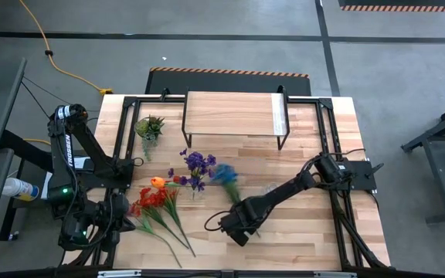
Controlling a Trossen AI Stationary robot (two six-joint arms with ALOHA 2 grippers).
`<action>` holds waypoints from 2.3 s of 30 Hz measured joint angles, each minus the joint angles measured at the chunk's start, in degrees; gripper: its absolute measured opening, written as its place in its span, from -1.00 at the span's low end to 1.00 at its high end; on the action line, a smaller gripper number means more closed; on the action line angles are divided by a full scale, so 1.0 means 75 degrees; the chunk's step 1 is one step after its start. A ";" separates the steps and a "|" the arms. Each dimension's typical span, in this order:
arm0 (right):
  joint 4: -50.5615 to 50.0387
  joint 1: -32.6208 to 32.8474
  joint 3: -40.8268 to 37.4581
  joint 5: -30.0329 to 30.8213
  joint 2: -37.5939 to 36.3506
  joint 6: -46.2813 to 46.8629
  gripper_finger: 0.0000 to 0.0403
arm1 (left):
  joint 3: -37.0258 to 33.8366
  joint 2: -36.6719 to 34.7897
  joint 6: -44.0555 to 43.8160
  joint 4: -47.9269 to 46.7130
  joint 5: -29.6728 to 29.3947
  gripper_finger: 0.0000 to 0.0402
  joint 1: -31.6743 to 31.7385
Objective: Pick and place flowers into a vace then onto a shelf
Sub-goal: Put the blue flower into the left transparent flower vase
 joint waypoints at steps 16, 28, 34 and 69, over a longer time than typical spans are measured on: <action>-0.0150 -0.0052 -0.0015 -0.0362 -0.0162 0.0729 -0.95 | -0.0001 -0.0001 0.0003 0.0000 -0.0002 -0.72 -0.0001; -0.1472 -0.0167 -0.0053 -0.0011 -0.0924 0.1008 -0.98 | 0.0000 0.0000 0.0070 -0.0003 0.0000 -0.72 -0.0002; -0.1524 -0.0187 -0.0047 0.0133 -0.1397 0.1463 -0.99 | 0.0000 0.0000 0.0085 -0.0003 0.0033 -0.72 -0.0001; -0.2340 -0.0449 0.1475 0.0647 -0.1918 0.1756 -1.00 | 0.0000 0.0000 0.0090 -0.0009 0.0053 -0.72 -0.0001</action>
